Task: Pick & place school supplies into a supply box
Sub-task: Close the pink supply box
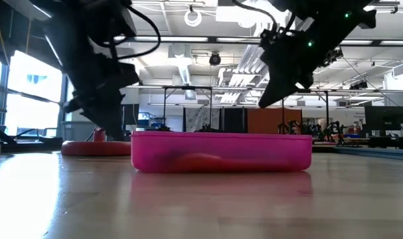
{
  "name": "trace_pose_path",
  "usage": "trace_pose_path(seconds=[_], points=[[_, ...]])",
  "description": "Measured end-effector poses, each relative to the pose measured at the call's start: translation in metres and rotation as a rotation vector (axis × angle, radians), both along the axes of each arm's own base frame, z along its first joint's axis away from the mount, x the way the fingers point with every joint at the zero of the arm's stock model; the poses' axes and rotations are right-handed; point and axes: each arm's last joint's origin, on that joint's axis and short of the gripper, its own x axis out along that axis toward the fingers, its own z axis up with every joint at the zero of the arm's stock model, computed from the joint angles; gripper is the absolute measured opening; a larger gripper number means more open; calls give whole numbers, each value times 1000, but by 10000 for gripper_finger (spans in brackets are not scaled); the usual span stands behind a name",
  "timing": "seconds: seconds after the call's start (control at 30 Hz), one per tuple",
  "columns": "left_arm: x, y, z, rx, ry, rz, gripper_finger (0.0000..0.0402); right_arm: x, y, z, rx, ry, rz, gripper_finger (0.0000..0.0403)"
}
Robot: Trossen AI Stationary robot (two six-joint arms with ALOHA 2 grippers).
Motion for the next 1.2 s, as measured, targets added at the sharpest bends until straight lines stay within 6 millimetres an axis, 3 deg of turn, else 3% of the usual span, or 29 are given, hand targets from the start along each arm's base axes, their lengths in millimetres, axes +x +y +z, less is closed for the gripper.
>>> trace_pose_path(seconds=[0.13, 0.23, 0.43, 0.63, 0.93, 1.2], points=[[7, 19, 0, -37, -58, 9, 39, -8, -18, -4, 159, 61, -51, 0], [9, 28, 1, -60, -78, -8, 39, -13, -30, -23, 250, 74, -71, 0], [8, 44, 0, -89, -49, -45, 39, -35, -48, -70, 403, -189, -32, 0], [8, 65, 2, -112, -77, -30, 39, -63, -58, -93, 483, -272, -107, 0], [12, 75, 5, -143, -155, -34, 39, -34, -65, -81, 466, -263, -109, 0], [11, 74, 5, -123, -141, -40, 39, -3, -78, -96, 476, -150, -129, 0]])
